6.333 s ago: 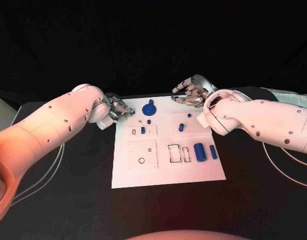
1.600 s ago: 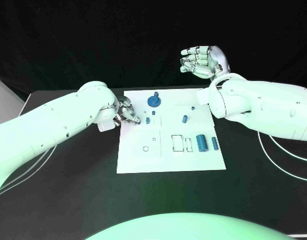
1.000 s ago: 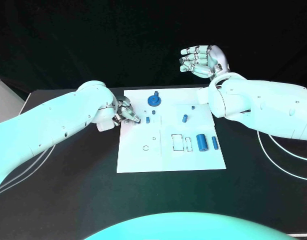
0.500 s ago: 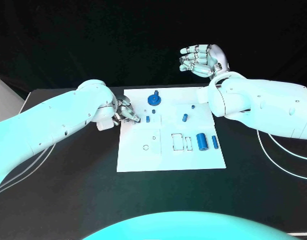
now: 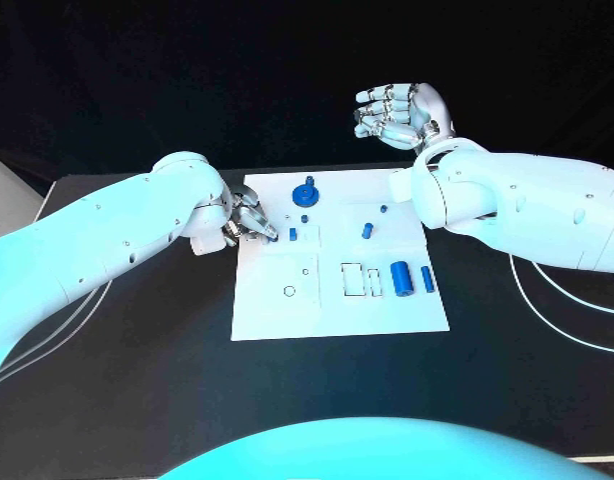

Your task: Assemble the parts on the task board

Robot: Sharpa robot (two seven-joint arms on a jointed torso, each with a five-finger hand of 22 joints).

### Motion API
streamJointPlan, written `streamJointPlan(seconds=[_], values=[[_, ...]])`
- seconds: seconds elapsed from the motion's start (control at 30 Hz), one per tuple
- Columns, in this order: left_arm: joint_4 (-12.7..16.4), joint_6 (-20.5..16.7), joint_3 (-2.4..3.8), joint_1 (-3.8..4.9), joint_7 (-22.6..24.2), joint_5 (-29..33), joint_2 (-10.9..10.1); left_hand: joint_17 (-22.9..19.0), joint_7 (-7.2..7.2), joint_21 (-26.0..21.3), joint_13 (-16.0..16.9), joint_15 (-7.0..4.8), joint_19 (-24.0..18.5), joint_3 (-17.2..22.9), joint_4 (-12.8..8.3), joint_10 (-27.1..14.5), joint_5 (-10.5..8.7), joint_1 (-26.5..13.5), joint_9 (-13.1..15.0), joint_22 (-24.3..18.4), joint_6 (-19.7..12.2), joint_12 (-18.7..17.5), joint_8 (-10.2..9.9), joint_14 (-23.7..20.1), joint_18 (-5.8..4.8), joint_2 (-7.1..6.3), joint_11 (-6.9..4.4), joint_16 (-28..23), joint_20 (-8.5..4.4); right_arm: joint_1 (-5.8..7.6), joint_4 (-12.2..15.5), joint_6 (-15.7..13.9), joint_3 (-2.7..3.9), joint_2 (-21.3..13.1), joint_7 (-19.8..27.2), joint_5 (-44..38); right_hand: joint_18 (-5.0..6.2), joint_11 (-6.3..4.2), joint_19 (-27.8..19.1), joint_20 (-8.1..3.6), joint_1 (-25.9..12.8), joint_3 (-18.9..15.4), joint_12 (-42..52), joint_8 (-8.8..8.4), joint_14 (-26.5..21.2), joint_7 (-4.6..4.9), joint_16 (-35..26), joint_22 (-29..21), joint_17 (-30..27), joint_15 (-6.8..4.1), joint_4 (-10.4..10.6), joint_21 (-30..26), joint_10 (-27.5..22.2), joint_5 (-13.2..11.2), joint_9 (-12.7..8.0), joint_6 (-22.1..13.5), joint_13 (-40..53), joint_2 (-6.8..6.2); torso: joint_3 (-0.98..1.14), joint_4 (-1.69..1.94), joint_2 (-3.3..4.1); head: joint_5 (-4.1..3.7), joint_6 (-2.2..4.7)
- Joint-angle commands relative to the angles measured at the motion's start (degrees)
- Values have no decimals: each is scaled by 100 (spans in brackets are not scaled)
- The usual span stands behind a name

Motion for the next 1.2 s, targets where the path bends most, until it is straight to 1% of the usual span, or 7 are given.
streamJointPlan(seconds=[0.03, 0.1, 0.23, 0.47, 0.7, 0.87, 1.2], values=[[-73, 317, -8, 9, -10, 37, 64, 1102, 4, 20, 12, -41, 10, 1110, -1145, 52, 28, -1, -12, -10, 46, 23, 2, 469, -63, 49, -2, 23, -10, 0, -3, 84, 3, 10, 65, -7, 25, 1, 9, 40, -64, -5, -19, -22, -6, 161, -19, -5, -8, 38, -29, -26, 34, 28, -6, -8, -6, -3, -5, 1, -8, -8, -17], [-124, 383, -9, 25, -14, 41, 105, 1103, 4, 21, 15, -41, 11, 1110, -1147, 53, 28, -1, -12, -8, 46, 24, 1, 469, -64, 48, -2, 24, -10, 0, -7, 84, 3, 14, 65, -7, 25, 2, 8, 42, -71, -8, -21, -24, -4, 162, -25, -13, -12, 39, -26, -27, 35, 35, -7, -8, -14, -3, -1, -4, 0, -5, -10], [-218, 534, -9, 51, -29, 46, 174, 1118, 4, 22, 20, -40, 12, 1108, -1154, 54, 27, -1, -13, -5, 49, 26, -1, 474, -65, 47, -2, 28, -11, 0, -10, 83, 3, 19, 67, -7, 25, 3, 8, 44, -76, -10, -22, -25, -3, 162, -30, -21, -15, 40, -24, -28, 35, 44, -7, -8, -20, -3, -7, -5, 0, -6, -11], [-467, 899, -9, 103, -66, 52, 305, 1157, 4, 20, 47, -40, 1, 1097, -1192, 59, 38, 4, -18, -11, 62, 35, -18, 486, -64, 42, -2, 41, -11, 0, -17, 85, 3, 28, 67, -7, 25, 3, 8, 44, -76, -10, -22, -25, -3, 162, -30, -21, -15, 40, -24, -28, 35, 44, -7, -8, -20, -3, -6, -1, -5, -11, -12], [-667, 1125, -9, 135, -92, 62, 393, 1198, 5, 15, 62, -39, -17, 1083, -1228, 63, 73, 5, -25, -26, 83, 39, -39, 499, -61, 38, -1, 54, -12, 0, -34, 90, 3, 48, 68, -7, 26, 4, 8, 46, -80, -11, -24, -27, -1, 162, -36, -30, -20, 41, -24, -29, 36, 57, -8, -8, -29, -3, -6, -1, -4, -2, -24], [-763, 1017, -9, 148, -90, 59, 460, 1169, 10, -4, 43, -36, -50, 1070, -1221, 56, 81, -9, -30, -69, 92, 27, -54, 489, -52, 58, 4, 44, -11, -1, -45, 101, 3, 65, 68, -7, 26, 4, 8, 46, -80, -11, -24, -27, -1, 162, -36, -30, -20, 41, -24, -29, 36, 57, -8, -8, -29, -3, -14, 5, -9, -4, -14], [-870, 671, -12, 149, -75, 21, 560, 1075, 38, -21, -104, -14, -77, 951, -1152, -10, 35, -89, -29, -84, 40, -60, -132, 453, -50, 164, 29, 12, 8, -1, -43, 123, 3, 69, 64, -7, 27, 4, 7, 48, -84, -13, -28, -31, -1, 163, -48, -47, -27, 43, -26, -31, 33, 71, -10, -11, -44, -5, -17, -4, 0, -14, -4]])
